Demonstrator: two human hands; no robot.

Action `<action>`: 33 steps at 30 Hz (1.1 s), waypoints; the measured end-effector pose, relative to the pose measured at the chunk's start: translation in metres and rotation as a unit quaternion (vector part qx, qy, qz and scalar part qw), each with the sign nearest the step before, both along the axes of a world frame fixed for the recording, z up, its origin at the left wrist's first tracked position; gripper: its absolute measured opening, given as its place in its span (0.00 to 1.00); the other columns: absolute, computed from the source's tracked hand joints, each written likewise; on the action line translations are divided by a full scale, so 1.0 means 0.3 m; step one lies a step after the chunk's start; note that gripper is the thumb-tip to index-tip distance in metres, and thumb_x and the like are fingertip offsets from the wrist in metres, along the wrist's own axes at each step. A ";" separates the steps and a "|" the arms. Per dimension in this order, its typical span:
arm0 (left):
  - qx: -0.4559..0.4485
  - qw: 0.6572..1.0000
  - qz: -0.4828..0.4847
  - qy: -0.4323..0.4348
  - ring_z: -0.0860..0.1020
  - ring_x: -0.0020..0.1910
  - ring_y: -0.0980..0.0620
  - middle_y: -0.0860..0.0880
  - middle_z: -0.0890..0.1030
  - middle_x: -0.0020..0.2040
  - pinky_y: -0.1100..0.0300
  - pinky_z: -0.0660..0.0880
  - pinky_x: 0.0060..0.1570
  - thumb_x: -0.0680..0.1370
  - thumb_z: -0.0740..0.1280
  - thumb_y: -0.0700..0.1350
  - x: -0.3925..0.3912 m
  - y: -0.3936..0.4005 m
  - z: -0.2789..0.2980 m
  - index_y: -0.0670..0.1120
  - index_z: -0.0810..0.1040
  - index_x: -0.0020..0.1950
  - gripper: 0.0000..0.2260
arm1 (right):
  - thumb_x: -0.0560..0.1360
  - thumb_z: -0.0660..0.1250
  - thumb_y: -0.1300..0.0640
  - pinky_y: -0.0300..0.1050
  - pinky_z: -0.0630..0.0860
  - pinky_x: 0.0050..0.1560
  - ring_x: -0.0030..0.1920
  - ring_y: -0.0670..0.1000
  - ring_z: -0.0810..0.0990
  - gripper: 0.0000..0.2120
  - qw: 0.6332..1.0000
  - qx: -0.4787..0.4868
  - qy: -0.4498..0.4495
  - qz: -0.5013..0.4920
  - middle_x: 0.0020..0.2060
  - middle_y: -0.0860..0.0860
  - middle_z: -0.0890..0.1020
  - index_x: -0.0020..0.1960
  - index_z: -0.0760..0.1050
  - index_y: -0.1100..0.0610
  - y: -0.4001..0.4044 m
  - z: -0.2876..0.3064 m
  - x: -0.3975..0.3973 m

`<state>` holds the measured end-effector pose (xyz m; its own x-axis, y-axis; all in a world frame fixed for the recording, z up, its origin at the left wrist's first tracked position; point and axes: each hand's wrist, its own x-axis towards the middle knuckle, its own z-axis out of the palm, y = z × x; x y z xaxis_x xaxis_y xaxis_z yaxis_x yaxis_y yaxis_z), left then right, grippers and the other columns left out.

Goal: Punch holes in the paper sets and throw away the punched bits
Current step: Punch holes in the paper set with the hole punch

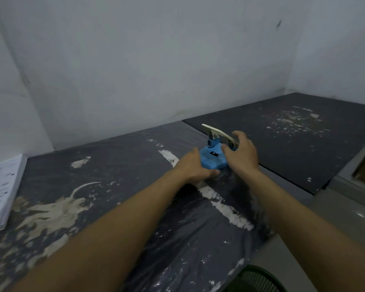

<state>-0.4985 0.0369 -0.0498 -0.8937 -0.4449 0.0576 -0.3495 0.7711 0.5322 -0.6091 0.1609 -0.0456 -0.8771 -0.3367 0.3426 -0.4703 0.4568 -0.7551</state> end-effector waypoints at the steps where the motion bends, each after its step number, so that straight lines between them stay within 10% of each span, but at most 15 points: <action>1: 0.001 1.000 0.006 0.004 0.76 0.59 0.46 0.46 0.75 0.66 0.51 0.78 0.55 0.68 0.76 0.63 -0.014 0.007 -0.006 0.43 0.65 0.72 0.41 | 0.78 0.68 0.49 0.46 0.72 0.50 0.56 0.56 0.77 0.21 1.000 0.017 0.008 0.008 0.60 0.54 0.77 0.69 0.70 0.52 -0.005 -0.003 -0.016; 9: -0.035 0.996 0.048 0.063 0.71 0.68 0.42 0.41 0.71 0.71 0.48 0.72 0.65 0.69 0.77 0.59 -0.068 0.016 -0.039 0.40 0.63 0.75 0.43 | 0.83 0.59 0.52 0.43 0.61 0.29 0.36 0.53 0.75 0.13 0.996 0.037 0.062 -0.045 0.33 0.49 0.76 0.43 0.77 0.53 -0.032 -0.018 -0.061; 19: -0.042 0.991 0.023 0.123 0.72 0.57 0.51 0.48 0.72 0.62 0.59 0.71 0.52 0.67 0.75 0.66 -0.001 -0.029 0.038 0.45 0.70 0.70 0.40 | 0.84 0.59 0.49 0.40 0.61 0.26 0.32 0.43 0.73 0.12 0.993 -0.035 0.095 -0.064 0.32 0.45 0.76 0.43 0.74 0.48 -0.044 0.050 -0.012; 33: -0.074 0.983 0.008 0.165 0.74 0.67 0.53 0.49 0.76 0.70 0.52 0.71 0.69 0.75 0.73 0.58 0.480 -0.353 0.120 0.44 0.75 0.71 0.30 | 0.84 0.60 0.54 0.42 0.65 0.29 0.30 0.43 0.70 0.12 0.987 -0.077 0.093 0.110 0.32 0.48 0.77 0.42 0.75 0.53 -0.338 0.135 0.273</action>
